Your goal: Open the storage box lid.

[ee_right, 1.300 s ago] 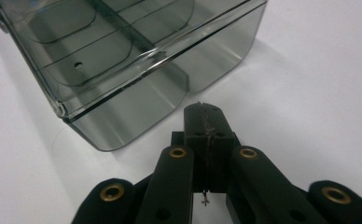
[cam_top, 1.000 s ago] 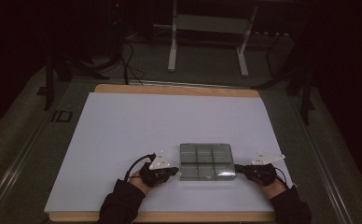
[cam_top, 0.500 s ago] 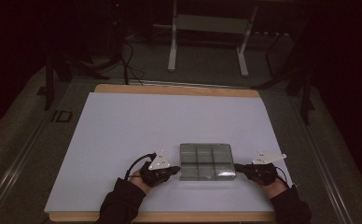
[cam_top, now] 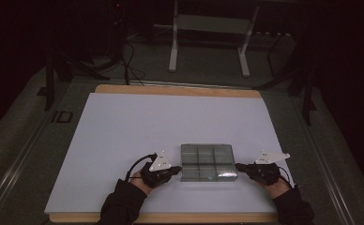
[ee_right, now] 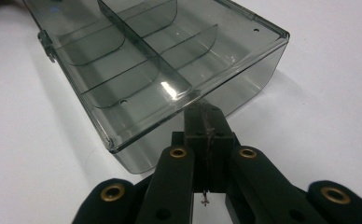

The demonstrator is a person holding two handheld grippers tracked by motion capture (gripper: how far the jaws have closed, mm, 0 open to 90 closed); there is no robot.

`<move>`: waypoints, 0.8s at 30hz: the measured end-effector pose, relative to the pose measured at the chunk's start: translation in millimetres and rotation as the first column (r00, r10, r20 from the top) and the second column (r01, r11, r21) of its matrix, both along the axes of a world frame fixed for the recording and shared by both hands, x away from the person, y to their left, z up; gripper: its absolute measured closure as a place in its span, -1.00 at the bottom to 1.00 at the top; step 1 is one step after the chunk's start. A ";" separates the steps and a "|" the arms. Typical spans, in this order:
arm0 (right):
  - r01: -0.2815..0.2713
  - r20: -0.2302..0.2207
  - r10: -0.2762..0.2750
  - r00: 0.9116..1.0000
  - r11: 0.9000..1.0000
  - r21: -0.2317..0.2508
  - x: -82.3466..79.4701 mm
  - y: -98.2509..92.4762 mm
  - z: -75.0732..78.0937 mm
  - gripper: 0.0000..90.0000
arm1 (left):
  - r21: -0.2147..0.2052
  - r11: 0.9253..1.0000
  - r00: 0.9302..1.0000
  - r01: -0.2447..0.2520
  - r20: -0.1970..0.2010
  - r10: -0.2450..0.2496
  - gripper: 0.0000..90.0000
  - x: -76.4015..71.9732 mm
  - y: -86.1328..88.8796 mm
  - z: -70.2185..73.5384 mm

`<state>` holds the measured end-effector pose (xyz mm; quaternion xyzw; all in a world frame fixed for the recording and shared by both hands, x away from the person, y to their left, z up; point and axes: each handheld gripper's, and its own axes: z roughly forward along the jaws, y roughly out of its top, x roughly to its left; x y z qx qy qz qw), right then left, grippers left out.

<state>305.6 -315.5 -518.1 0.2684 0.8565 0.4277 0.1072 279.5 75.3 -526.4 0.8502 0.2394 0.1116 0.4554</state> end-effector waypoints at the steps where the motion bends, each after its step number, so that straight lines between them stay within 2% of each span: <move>1: -0.004 -0.003 0.004 1.000 1.000 0.007 0.0 -0.8 0.3 1.00 | -0.003 1.000 1.000 0.002 0.001 -0.002 1.00 -0.1 0.3 -0.2; 3: -0.011 -0.009 0.011 1.000 0.999 0.030 0.1 -1.8 1.1 1.00 | -0.010 1.000 1.000 0.002 0.003 -0.002 1.00 -0.3 0.1 -0.1; 10: -0.008 -0.008 0.008 1.000 0.999 0.038 0.1 -1.2 2.5 1.00 | -0.015 1.000 1.000 -0.002 0.011 0.002 1.00 1.7 -0.8 1.9; 15: 0.011 0.010 -0.011 1.000 0.999 0.033 2.0 -1.5 4.2 0.83 | -0.025 0.999 0.999 -0.043 0.025 0.044 0.72 5.6 -0.4 2.8; 21: 0.020 0.024 -0.021 0.999 0.999 0.040 4.5 -1.5 8.0 0.74 | -0.038 0.996 0.996 -0.076 0.046 0.078 0.52 11.0 -1.0 4.8; 24: 0.024 0.026 -0.025 0.999 0.999 0.042 6.4 -1.4 8.8 0.68 | -0.038 0.996 0.995 -0.083 0.055 0.085 0.49 13.6 -1.5 6.3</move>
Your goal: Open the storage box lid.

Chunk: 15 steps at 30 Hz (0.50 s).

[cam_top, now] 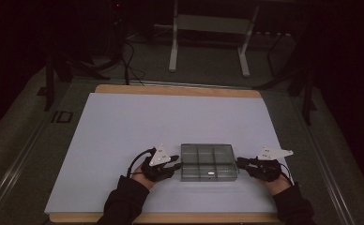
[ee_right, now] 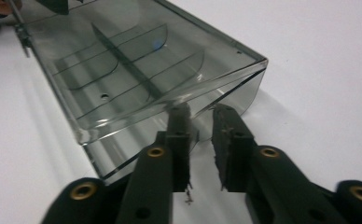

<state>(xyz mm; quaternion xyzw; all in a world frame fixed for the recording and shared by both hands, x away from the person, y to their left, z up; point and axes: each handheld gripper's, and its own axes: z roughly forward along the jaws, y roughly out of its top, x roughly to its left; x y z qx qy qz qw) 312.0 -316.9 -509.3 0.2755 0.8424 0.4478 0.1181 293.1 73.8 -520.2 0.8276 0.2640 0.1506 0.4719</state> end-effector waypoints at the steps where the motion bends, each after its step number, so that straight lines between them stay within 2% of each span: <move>1: 0.004 0.004 -0.004 1.000 1.000 0.005 1.0 0.3 0.3 0.66 | -0.004 1.000 1.000 -0.001 0.002 0.001 0.46 0.9 -0.1 0.2; 15: 0.026 0.032 -0.026 0.999 1.000 0.008 11.6 3.9 8.5 0.50 | -0.017 0.999 0.998 -0.039 0.041 0.040 0.43 12.9 -4.2 6.4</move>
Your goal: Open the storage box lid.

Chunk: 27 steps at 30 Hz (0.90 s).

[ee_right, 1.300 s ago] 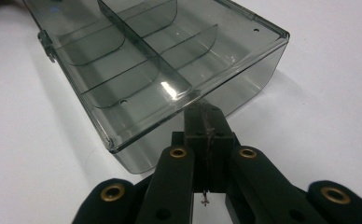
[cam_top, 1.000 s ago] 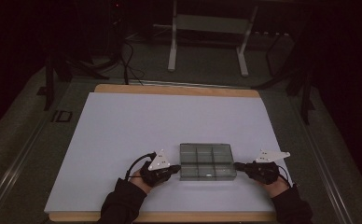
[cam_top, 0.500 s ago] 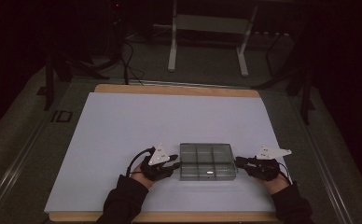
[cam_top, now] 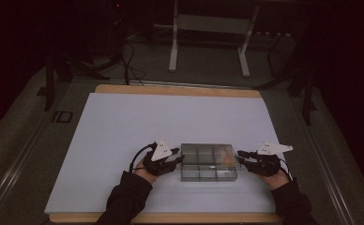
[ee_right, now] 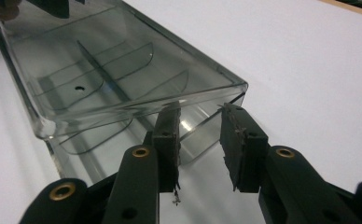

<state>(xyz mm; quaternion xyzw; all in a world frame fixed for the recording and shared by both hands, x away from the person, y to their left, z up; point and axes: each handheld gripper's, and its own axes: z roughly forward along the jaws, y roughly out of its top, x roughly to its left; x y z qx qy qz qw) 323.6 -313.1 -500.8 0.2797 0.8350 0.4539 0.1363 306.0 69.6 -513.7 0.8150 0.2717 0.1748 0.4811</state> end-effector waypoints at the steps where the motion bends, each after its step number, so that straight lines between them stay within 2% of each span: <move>1: 0.000 0.000 0.000 1.000 1.000 0.002 0.7 0.2 0.6 0.50 | -0.001 1.000 1.000 -0.001 0.002 0.001 0.43 0.9 -0.1 0.6; 7: 0.013 0.002 -0.013 1.000 1.000 0.001 7.4 2.9 2.7 0.48 | 0.000 1.000 1.000 -0.002 0.014 0.002 0.43 5.5 -2.5 3.6; 13: 0.029 0.013 -0.029 0.999 1.000 -0.003 12.4 5.0 3.2 0.48 | -0.025 1.000 1.000 -0.013 0.017 0.013 0.44 9.6 -1.8 3.5; 16: 0.029 0.016 -0.029 0.999 1.000 0.000 14.5 5.9 4.4 0.48 | -0.019 1.000 0.999 -0.012 0.032 0.012 0.47 11.1 -3.0 5.5; 19: 0.029 0.020 -0.029 0.999 1.000 0.002 16.1 6.4 4.9 0.48 | -0.026 1.000 1.000 -0.012 0.028 0.012 0.49 12.7 -3.5 6.2; 20: 0.032 0.020 -0.033 0.999 0.999 0.004 16.9 6.6 5.2 0.48 | -0.036 0.999 1.000 -0.008 0.015 0.008 0.49 14.6 -3.8 6.2; 23: 0.038 0.027 -0.038 0.999 0.999 -0.006 17.6 8.8 5.1 0.50 | -0.023 1.000 1.000 -0.004 0.024 0.004 0.52 15.5 -5.9 5.8; 27: 0.048 0.031 -0.047 0.998 0.999 -0.008 20.4 10.4 4.7 0.52 | 0.001 1.000 0.999 -0.026 0.043 0.026 0.58 17.1 -8.4 6.2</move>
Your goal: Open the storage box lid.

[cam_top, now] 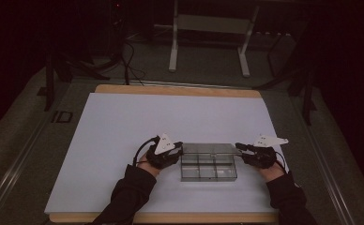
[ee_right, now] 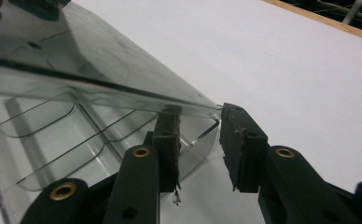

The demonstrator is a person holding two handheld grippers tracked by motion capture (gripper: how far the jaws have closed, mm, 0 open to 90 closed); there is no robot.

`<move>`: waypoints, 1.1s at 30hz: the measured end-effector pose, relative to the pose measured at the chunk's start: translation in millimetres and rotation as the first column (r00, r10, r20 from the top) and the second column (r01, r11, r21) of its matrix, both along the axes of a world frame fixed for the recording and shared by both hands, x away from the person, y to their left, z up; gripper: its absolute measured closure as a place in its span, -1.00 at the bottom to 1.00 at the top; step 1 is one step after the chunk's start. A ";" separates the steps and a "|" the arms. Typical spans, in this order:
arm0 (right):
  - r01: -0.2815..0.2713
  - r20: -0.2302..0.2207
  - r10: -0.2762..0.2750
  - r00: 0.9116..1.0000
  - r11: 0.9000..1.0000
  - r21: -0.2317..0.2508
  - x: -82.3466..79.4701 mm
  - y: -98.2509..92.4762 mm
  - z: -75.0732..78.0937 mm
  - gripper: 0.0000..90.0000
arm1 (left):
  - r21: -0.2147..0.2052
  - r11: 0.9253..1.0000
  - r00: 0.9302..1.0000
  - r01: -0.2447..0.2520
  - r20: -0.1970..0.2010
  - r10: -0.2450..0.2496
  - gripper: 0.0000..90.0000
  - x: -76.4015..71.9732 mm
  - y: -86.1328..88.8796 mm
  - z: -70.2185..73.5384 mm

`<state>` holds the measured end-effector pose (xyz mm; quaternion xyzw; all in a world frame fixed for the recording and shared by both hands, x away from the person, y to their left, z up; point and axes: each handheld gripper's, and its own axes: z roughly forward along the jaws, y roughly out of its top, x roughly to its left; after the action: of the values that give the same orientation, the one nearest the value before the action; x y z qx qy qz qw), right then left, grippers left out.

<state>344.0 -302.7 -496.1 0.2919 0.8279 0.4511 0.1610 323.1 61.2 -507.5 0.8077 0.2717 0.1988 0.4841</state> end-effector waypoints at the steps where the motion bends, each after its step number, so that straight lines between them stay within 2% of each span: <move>1: 0.003 0.000 -0.003 1.000 1.000 0.002 0.4 0.3 0.0 0.52 | 0.015 1.000 1.000 -0.005 0.014 0.005 0.58 -0.2 -1.3 0.2; 4: 0.005 0.005 -0.005 1.000 1.000 -0.002 1.8 2.6 -0.7 0.54 | 0.021 1.000 0.999 -0.013 0.032 0.013 0.58 0.5 -4.2 -0.1; 10: 0.010 0.012 -0.010 1.000 1.000 0.002 6.2 5.2 -0.8 0.56 | 0.014 0.999 0.999 -0.031 0.027 0.031 0.60 6.8 -5.3 -3.4; 17: 0.014 0.032 -0.014 0.999 1.000 0.009 10.4 7.4 -1.9 0.62 | -0.012 0.999 0.999 -0.051 0.020 0.051 0.65 12.2 -4.8 -7.7; 23: 0.022 0.032 -0.022 0.999 1.000 0.014 13.6 9.5 -2.7 0.66 | -0.041 0.997 0.998 -0.068 0.010 0.068 0.68 15.6 -4.9 -9.0; 33: 0.067 0.034 -0.068 0.997 0.998 0.020 20.1 15.8 -2.2 0.71 | -0.071 0.991 0.994 -0.113 -0.001 0.113 0.74 21.3 -9.4 -10.3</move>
<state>364.0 -286.8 -498.3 0.3132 0.8104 0.4581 0.1879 344.4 51.8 -517.9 0.7729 0.3232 0.2175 0.5009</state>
